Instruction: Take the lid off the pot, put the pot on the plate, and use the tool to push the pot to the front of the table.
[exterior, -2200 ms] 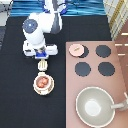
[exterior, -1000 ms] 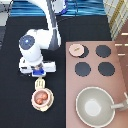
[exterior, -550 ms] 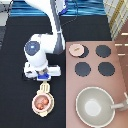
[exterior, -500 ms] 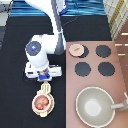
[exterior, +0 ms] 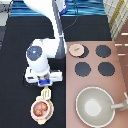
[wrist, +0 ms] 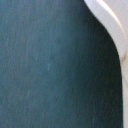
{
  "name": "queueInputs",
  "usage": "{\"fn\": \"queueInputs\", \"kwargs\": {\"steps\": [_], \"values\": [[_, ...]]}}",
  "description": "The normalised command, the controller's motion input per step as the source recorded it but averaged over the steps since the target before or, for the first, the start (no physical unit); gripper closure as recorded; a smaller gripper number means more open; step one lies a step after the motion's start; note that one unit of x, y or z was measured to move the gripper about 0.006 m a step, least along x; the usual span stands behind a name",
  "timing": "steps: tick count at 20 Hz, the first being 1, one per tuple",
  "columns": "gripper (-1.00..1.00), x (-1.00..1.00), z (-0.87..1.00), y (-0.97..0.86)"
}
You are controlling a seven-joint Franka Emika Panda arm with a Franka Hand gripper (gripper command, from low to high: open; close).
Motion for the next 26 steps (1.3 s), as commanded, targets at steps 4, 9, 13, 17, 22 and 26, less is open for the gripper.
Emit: {"fn": "queueInputs", "kwargs": {"steps": [4,9,13,17,22,26], "values": [[1.0,0.75,0.38,0.04],[1.0,-0.79,0.41,0.39],[1.0,-1.0,0.37,0.42],[1.0,-1.0,0.29,0.32],[1.0,-1.0,0.19,0.12],[1.0,-1.0,0.14,0.06]]}}
